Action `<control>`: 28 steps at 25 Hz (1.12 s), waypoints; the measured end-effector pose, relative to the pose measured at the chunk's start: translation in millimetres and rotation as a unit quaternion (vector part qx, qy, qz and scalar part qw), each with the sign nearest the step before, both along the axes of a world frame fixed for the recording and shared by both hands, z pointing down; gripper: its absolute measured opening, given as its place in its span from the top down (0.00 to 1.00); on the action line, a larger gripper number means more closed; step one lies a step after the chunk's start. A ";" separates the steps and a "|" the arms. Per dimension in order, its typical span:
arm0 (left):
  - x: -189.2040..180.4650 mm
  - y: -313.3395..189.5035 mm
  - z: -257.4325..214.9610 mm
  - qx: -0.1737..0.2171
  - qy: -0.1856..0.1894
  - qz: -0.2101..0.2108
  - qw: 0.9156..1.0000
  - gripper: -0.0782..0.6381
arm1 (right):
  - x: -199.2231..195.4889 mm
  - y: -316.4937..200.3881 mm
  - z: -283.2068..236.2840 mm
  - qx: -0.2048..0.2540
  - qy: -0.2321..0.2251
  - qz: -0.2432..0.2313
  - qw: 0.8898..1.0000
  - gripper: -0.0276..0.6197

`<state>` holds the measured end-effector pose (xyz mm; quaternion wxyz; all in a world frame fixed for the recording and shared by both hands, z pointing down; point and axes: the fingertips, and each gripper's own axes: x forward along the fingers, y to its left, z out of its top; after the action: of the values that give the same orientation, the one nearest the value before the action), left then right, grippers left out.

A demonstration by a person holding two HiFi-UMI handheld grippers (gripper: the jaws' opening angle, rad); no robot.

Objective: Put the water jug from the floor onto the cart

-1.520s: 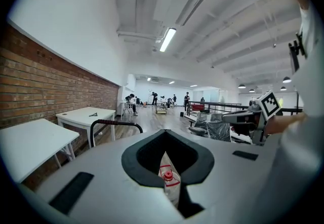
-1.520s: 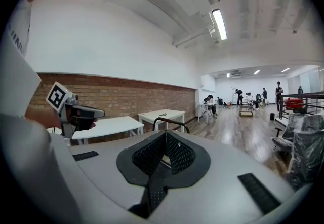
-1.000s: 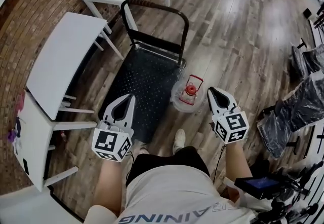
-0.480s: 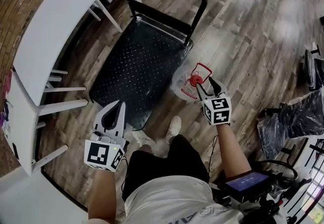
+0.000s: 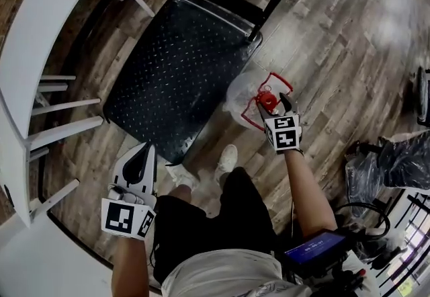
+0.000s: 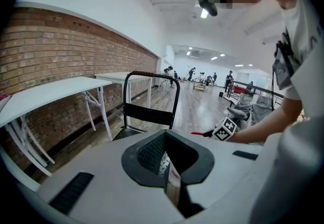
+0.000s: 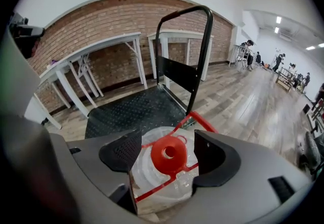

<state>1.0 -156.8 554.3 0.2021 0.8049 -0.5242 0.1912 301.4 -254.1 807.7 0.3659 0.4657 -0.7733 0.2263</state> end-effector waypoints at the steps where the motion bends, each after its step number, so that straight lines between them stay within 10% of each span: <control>1: 0.2 1.8 4.8 -0.004 -0.001 0.000 1.000 0.89 | 1.4 0.2 10.7 -0.007 0.003 -0.001 1.000 0.49; 15: -17.1 14.7 13.6 -0.007 -0.007 -0.008 1.000 0.89 | 9.7 5.2 52.0 -0.028 0.009 0.044 0.999 0.48; 28: -56.1 3.6 -12.7 0.006 0.006 -0.045 0.999 0.89 | -16.4 -19.6 -134.5 0.019 0.006 0.011 1.000 0.48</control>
<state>-55.1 -153.2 541.6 0.2090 0.7827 -0.5599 0.1739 285.0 -273.7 673.3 0.3590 0.4825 -0.7699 0.2133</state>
